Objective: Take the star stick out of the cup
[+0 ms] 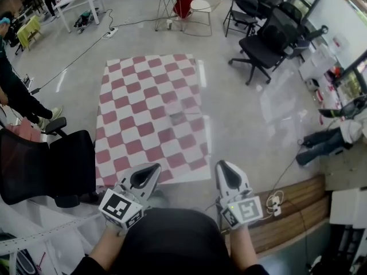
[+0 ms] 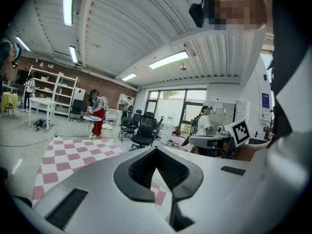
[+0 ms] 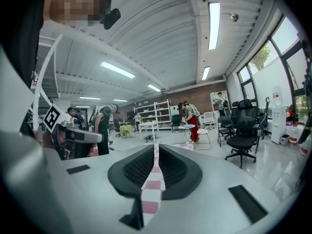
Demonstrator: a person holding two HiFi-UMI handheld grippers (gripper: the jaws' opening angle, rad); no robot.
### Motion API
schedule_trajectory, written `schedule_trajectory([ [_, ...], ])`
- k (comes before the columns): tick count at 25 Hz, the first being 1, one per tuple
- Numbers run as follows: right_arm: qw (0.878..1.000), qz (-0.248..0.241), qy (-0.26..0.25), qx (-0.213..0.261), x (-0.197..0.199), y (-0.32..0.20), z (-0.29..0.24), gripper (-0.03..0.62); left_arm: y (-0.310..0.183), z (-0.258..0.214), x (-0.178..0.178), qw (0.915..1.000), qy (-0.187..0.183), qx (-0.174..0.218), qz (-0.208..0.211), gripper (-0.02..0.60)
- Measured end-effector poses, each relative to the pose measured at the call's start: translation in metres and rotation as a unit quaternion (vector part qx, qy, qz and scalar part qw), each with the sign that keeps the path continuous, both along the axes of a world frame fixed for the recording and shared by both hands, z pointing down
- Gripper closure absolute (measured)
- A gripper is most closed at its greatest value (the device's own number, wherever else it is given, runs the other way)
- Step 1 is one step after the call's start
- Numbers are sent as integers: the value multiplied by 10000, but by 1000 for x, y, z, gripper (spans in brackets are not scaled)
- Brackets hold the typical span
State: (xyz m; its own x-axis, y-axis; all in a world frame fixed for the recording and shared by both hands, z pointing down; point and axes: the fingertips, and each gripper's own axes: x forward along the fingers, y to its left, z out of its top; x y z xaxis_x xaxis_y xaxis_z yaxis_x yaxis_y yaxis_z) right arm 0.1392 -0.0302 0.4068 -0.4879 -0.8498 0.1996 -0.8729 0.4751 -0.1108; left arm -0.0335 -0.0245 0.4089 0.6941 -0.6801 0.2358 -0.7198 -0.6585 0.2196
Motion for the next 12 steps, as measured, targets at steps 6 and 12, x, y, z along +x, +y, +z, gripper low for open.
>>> schedule_trajectory([
  [6, 9993, 323, -152, -144, -24, -55, 12, 565, -42, 6, -34, 9998, -32, -7, 211, 541],
  [12, 9986, 449, -14, -271, -44, -93, 23, 539, -69, 8, -64, 9998, 48, -72, 186, 541],
])
